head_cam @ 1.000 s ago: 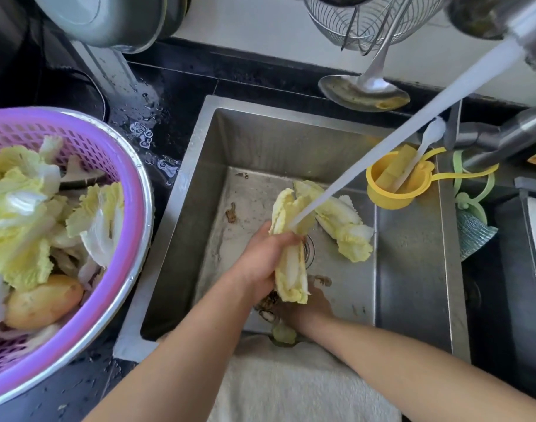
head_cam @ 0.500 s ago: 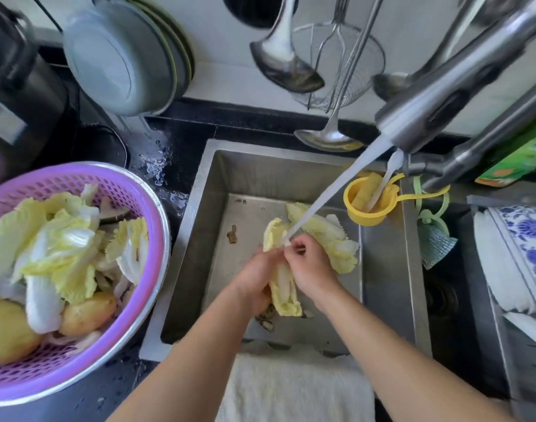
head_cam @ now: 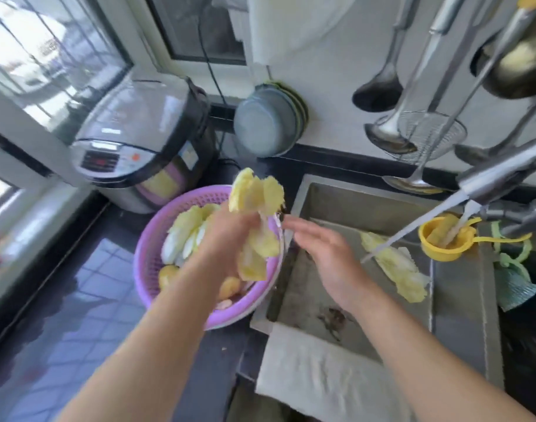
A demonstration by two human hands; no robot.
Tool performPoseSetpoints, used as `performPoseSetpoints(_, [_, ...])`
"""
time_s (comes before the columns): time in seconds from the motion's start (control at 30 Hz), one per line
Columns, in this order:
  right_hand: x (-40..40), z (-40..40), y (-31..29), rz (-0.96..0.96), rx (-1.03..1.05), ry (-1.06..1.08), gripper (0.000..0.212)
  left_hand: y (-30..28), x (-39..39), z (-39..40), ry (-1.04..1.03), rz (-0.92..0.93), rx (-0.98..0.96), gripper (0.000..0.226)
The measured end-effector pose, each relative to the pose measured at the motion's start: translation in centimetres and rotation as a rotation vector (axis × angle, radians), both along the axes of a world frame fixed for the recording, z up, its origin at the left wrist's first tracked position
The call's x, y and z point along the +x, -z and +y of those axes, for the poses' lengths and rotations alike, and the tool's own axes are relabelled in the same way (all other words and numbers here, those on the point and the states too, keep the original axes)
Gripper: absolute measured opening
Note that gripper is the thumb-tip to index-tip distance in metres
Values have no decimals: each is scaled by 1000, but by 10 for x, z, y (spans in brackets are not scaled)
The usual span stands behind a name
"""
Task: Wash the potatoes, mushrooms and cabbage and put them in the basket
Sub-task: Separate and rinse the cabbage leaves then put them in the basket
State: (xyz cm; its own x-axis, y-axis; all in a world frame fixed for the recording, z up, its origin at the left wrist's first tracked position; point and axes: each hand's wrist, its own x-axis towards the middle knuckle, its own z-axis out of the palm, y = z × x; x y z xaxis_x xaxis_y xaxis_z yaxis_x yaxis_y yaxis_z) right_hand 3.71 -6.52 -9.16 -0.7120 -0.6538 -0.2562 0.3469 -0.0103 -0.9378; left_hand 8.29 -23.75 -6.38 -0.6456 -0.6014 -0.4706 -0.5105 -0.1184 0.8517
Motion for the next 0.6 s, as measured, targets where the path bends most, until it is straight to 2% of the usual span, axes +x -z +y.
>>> performPoseSetpoints(0.07, [-3, -5, 9, -113, -12, 82, 35, -18, 9, -40, 70, -75, -379, 22])
performPoseSetpoints(0.17, [-2, 1, 34, -132, 191, 139, 25, -13, 24, -82, 292, -397, -773, 27])
performPoseSetpoints(0.2, [-2, 8, 45, -122, 278, 139, 23, -5, 29, -87, 392, -531, -818, 40])
performPoseSetpoints(0.27, [0, 27, 70, -141, 454, 120, 21, 16, 39, -82, 579, -791, -782, 81])
performPoseSetpoints(0.3, [-1, 39, 84, -160, 543, 112, 20, 21, 41, -70, 616, -848, -782, 93])
performPoseSetpoints(0.33, [-3, 53, 98, -182, 623, 119, 20, 24, 41, -55, 614, -822, -822, 94])
performPoseSetpoints(0.37, [-6, 68, 110, -178, 691, 136, 20, 28, 37, -37, 605, -706, -889, 88])
performPoseSetpoints(0.43, [-17, 97, 130, -118, 833, 150, 20, 31, 24, 7, 582, -323, -930, 65])
performPoseSetpoints(0.5, [-35, 126, 149, -18, 987, 75, 19, 41, 7, 56, 546, -63, -692, 48])
performPoseSetpoints(0.57, [-57, 146, 169, 109, 1162, -16, 12, 75, -13, 95, 563, -71, -403, 42])
performPoseSetpoints(0.6, [-70, 156, 185, 173, 1256, -44, 17, 99, -23, 111, 575, -126, -289, 41])
